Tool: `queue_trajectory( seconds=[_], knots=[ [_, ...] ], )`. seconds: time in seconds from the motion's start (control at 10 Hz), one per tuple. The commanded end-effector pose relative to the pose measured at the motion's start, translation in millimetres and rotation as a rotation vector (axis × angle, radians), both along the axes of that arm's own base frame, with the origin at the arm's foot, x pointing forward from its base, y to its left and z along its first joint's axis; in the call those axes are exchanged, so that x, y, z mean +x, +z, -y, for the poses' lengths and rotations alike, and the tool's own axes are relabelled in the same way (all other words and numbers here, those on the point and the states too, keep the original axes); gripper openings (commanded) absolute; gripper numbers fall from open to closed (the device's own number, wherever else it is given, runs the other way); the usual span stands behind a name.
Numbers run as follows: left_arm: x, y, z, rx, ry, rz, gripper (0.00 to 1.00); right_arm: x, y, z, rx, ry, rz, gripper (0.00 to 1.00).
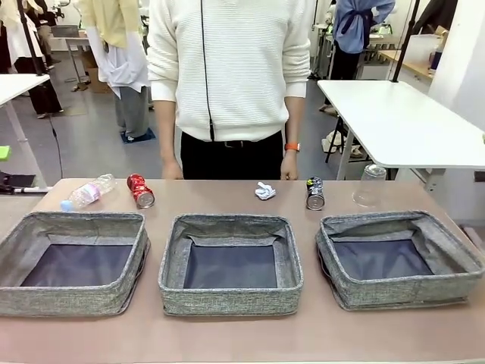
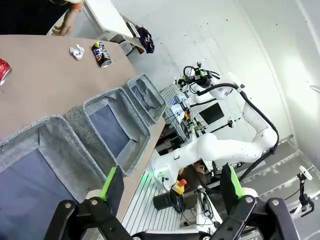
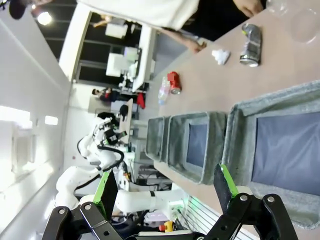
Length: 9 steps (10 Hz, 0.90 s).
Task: Sort the waste into the appropriate baskets.
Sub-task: Pick up the waste item pointed out by the person.
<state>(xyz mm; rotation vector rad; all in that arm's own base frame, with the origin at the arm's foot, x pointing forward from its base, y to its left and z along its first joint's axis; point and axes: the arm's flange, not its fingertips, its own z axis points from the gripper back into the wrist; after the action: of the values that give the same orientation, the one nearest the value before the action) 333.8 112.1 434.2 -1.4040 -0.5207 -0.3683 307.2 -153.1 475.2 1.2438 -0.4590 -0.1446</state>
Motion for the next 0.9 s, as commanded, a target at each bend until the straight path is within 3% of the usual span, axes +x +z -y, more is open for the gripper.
queue_trajectory(
  seconds=[0.0,0.8],
  knots=[
    [-1.7,2.6,0.1,-0.004,-0.014,0.032,1.0,0.1,2.3,2.7,-0.002,0.002,0.043,1.0],
    [-1.7,2.6,0.1,-0.004,-0.014,0.032,1.0,0.1,2.3,2.7,-0.002,0.002,0.043,1.0]
  ],
)
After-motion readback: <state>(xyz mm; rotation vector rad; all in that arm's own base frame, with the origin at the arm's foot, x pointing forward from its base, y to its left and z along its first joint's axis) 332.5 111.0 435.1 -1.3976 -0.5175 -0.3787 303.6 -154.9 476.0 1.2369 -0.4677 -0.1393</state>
